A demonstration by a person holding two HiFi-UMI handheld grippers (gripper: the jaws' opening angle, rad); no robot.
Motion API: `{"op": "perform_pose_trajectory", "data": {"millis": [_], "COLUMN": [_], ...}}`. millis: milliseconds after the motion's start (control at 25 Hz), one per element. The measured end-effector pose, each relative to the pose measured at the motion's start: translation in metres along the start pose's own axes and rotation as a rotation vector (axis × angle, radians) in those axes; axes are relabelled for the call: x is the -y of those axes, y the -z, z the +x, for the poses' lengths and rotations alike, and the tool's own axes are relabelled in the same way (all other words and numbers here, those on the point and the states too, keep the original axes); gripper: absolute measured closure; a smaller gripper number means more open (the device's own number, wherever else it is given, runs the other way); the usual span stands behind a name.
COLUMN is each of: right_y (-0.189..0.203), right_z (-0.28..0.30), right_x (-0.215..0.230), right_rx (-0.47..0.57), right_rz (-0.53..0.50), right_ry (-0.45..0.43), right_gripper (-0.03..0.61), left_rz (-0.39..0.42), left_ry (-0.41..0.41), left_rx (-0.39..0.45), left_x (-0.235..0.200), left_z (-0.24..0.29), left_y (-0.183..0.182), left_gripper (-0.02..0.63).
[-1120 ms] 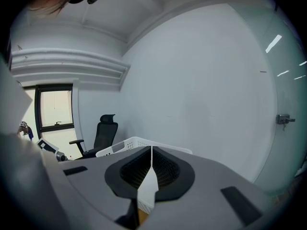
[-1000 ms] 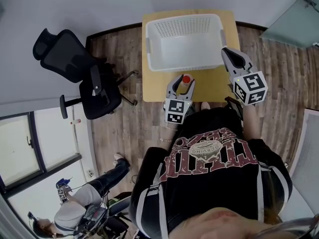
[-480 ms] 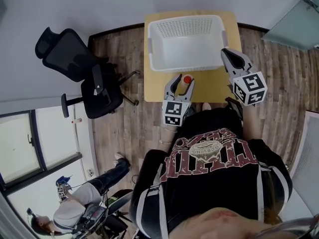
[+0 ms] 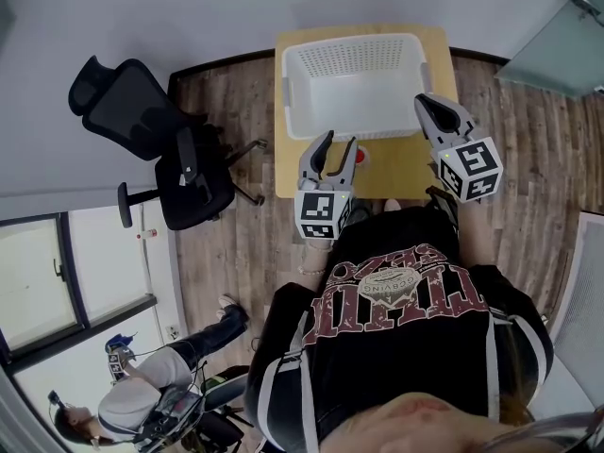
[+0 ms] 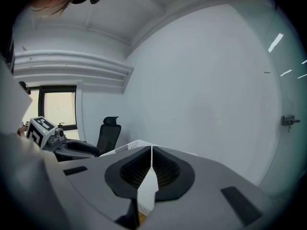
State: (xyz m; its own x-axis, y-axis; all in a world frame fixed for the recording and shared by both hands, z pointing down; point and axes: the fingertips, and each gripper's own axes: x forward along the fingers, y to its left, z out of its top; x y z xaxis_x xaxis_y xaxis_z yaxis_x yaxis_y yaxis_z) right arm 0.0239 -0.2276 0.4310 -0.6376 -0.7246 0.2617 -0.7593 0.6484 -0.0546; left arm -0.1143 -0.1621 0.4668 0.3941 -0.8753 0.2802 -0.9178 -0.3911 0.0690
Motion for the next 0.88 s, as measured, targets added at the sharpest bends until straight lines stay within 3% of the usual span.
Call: {"op": "perform_pose_trajectory", "data": {"millis": [480, 880], "right_y": [-0.011, -0.022], "right_z": [0.010, 0.026], "right_x": [-0.006, -0.021], "right_rx": [0.020, 0.047], "right_rz": [-0.018, -0.007], "right_ry": [0.001, -0.028], "right_gripper": [0.560, 0.560], "left_rz": [-0.029, -0.032], "left_ry": [-0.020, 0.025], "left_rx": [0.105, 0.116], "left_x": [-0.022, -0.024], "left_z": [0.010, 0.029], "left_y": [-0.042, -0.058], "left_gripper": [0.474, 0.522]}}
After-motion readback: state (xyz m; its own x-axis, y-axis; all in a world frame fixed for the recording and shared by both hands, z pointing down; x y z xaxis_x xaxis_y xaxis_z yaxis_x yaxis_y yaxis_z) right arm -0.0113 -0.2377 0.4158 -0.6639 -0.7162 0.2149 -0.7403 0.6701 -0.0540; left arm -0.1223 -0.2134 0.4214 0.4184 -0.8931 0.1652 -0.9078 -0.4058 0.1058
